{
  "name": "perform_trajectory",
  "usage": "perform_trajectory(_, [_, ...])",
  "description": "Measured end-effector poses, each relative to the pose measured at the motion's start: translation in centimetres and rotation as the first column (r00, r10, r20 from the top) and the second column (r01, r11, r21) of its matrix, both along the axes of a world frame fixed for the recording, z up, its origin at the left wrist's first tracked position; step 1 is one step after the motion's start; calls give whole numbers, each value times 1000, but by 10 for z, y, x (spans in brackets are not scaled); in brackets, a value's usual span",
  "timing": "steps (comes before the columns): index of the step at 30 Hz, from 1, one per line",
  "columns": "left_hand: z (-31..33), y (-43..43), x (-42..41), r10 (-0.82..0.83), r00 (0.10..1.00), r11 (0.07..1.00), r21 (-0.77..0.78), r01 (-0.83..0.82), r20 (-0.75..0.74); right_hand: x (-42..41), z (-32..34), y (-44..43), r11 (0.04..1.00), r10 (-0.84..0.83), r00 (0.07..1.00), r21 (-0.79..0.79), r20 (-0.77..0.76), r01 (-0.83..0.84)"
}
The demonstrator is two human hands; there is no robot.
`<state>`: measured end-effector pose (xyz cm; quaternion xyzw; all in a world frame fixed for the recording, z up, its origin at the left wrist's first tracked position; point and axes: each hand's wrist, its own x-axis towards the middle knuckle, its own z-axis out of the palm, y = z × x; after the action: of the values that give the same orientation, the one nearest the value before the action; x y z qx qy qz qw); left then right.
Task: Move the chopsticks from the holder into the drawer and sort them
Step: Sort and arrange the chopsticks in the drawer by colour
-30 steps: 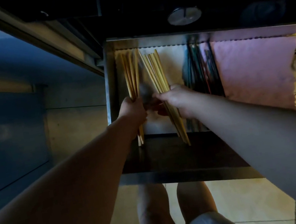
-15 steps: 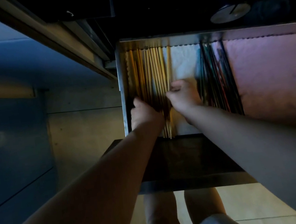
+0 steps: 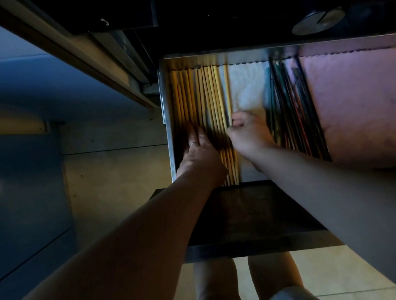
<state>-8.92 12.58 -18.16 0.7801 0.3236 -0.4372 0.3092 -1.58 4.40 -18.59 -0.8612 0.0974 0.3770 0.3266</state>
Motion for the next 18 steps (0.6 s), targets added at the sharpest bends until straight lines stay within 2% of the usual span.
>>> perform_trajectory(8, [5,1,2,91,996,995,27,-91,8,1,-7,4,1000,5,1000,16,1,-5])
perform_trajectory(11, [8,3,5,127,991,989,69,-129,40,1,-10,5,998,30,998,59,-59,-27])
perform_trajectory(18, [15,3,18,404,912,914,19,-406,75,-4,-13,-4,996,46,992,85,-121,-35])
